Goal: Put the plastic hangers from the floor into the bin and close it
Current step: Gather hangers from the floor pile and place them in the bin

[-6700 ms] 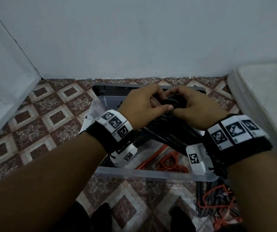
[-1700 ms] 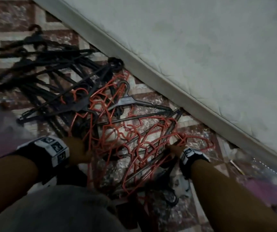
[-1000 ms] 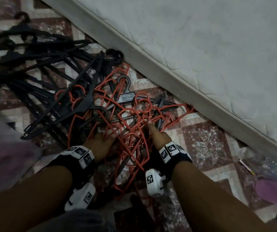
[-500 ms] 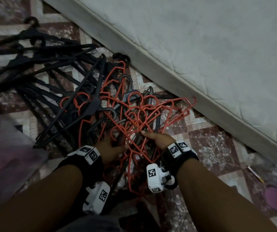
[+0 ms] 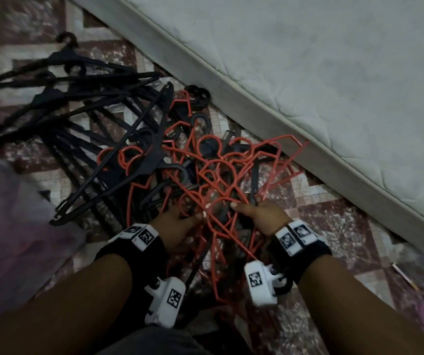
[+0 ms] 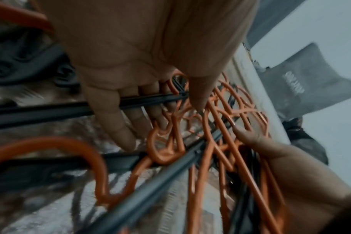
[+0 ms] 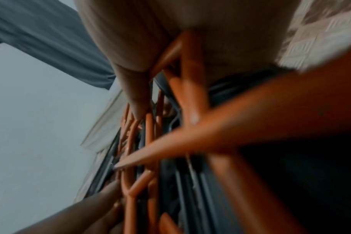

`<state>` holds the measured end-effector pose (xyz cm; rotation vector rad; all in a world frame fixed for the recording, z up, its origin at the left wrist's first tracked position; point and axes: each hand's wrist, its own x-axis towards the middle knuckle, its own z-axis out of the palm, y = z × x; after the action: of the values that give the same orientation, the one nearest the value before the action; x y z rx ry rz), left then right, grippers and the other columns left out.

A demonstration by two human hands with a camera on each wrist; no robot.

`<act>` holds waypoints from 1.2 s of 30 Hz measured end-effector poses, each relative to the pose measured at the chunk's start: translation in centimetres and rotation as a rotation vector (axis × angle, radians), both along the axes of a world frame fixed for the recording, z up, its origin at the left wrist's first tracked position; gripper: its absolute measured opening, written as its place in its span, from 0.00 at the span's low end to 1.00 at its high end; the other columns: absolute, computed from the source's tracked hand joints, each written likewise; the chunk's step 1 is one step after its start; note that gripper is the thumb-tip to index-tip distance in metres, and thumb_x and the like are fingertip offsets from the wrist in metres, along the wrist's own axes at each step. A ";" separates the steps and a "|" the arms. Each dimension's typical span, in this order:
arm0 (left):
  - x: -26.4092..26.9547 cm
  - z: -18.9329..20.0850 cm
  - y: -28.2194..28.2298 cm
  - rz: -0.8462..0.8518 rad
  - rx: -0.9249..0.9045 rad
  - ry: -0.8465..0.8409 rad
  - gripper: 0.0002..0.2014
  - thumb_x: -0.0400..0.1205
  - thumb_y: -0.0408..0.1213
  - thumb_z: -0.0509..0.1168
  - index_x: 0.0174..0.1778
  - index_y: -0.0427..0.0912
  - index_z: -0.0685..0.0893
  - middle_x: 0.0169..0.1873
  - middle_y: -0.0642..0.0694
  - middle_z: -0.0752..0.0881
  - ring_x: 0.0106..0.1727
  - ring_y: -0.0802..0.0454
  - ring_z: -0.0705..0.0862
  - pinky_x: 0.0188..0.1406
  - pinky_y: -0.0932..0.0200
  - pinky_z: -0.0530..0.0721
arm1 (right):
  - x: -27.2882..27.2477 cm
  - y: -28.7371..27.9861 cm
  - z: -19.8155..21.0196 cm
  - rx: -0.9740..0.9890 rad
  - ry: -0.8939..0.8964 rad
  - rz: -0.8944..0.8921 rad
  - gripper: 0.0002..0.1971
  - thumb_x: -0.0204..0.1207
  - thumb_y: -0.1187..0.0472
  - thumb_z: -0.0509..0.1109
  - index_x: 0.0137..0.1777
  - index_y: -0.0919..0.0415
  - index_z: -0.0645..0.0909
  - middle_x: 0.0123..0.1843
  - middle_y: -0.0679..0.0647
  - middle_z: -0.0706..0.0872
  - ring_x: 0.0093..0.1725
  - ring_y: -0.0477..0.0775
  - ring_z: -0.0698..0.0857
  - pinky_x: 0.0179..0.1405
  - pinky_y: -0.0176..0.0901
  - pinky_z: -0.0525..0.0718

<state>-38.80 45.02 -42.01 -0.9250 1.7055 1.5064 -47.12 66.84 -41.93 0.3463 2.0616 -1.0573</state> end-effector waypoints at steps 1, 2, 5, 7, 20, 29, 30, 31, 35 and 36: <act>-0.2 0.6 0.2 -0.016 0.012 -0.010 0.24 0.84 0.41 0.67 0.72 0.34 0.72 0.46 0.42 0.86 0.40 0.47 0.88 0.43 0.57 0.89 | 0.2 0.6 0.4 0.007 0.019 -0.017 0.19 0.63 0.42 0.82 0.32 0.59 0.88 0.28 0.50 0.90 0.33 0.51 0.90 0.31 0.38 0.84; -0.4 1.6 0.5 -0.022 0.035 -0.040 0.24 0.84 0.41 0.66 0.73 0.35 0.72 0.50 0.39 0.86 0.43 0.46 0.88 0.46 0.55 0.89 | 0.5 1.2 0.8 0.008 0.031 -0.034 0.22 0.62 0.41 0.83 0.34 0.63 0.88 0.32 0.57 0.91 0.38 0.60 0.91 0.39 0.49 0.86; -0.9 3.3 0.5 -0.225 0.008 -0.066 0.15 0.84 0.44 0.66 0.64 0.44 0.79 0.56 0.34 0.87 0.55 0.37 0.88 0.55 0.37 0.87 | 1.8 2.9 1.8 -0.002 0.045 -0.095 0.41 0.49 0.31 0.82 0.42 0.73 0.87 0.39 0.71 0.88 0.38 0.70 0.89 0.40 0.57 0.85; -1.0 4.4 0.5 -0.253 -0.010 -0.015 0.12 0.84 0.40 0.65 0.61 0.40 0.80 0.49 0.36 0.89 0.48 0.40 0.90 0.49 0.41 0.90 | 2.8 3.6 2.4 0.016 0.072 -0.085 0.47 0.41 0.23 0.78 0.41 0.71 0.88 0.27 0.62 0.88 0.29 0.59 0.89 0.29 0.43 0.83; 0.7 2.6 -4.3 -0.653 -0.434 0.015 0.23 0.86 0.52 0.60 0.75 0.47 0.77 0.70 0.41 0.81 0.68 0.43 0.81 0.60 0.60 0.78 | 0.5 -4.6 4.0 -0.103 0.110 0.224 0.09 0.71 0.49 0.79 0.44 0.53 0.87 0.35 0.53 0.91 0.36 0.56 0.90 0.38 0.45 0.86; -5.4 12.6 -2.2 -0.545 -0.459 0.516 0.16 0.84 0.54 0.61 0.65 0.56 0.82 0.59 0.51 0.87 0.59 0.52 0.84 0.58 0.57 0.79 | -1.3 0.2 15.3 -0.088 0.517 0.032 0.15 0.68 0.40 0.76 0.36 0.51 0.89 0.25 0.48 0.88 0.25 0.44 0.86 0.27 0.41 0.80; -6.1 14.5 -2.1 -0.542 -0.489 0.559 0.17 0.84 0.56 0.60 0.65 0.56 0.81 0.58 0.51 0.87 0.57 0.52 0.84 0.56 0.57 0.79 | -1.6 0.5 17.0 -0.105 0.561 0.012 0.13 0.67 0.39 0.76 0.39 0.46 0.89 0.27 0.47 0.89 0.27 0.44 0.87 0.27 0.41 0.82; -6.5 16.8 -2.0 -0.551 -0.530 0.591 0.18 0.84 0.58 0.59 0.66 0.56 0.80 0.56 0.51 0.87 0.54 0.51 0.84 0.53 0.57 0.80 | -1.7 0.6 18.8 -0.132 0.608 0.000 0.09 0.67 0.40 0.77 0.44 0.40 0.89 0.31 0.45 0.91 0.31 0.43 0.90 0.29 0.42 0.86; -6.3 25.6 -3.5 -0.581 -0.603 0.661 0.20 0.85 0.59 0.56 0.70 0.57 0.79 0.57 0.50 0.86 0.53 0.50 0.83 0.47 0.59 0.79 | -2.0 0.2 26.3 -0.245 0.758 0.018 0.11 0.68 0.44 0.78 0.51 0.37 0.87 0.40 0.43 0.93 0.40 0.46 0.93 0.33 0.48 0.91; -5.8 27.9 -4.2 -0.589 -0.622 0.673 0.21 0.85 0.59 0.56 0.71 0.58 0.78 0.58 0.50 0.85 0.53 0.51 0.83 0.47 0.59 0.80 | -1.9 -0.3 28.4 -0.262 0.796 0.061 0.11 0.70 0.43 0.78 0.52 0.36 0.87 0.41 0.42 0.93 0.41 0.44 0.93 0.38 0.50 0.91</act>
<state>-44.63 40.81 -14.15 -0.1007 2.7151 0.9274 -49.04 66.57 -13.58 -0.3303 2.5305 -1.5752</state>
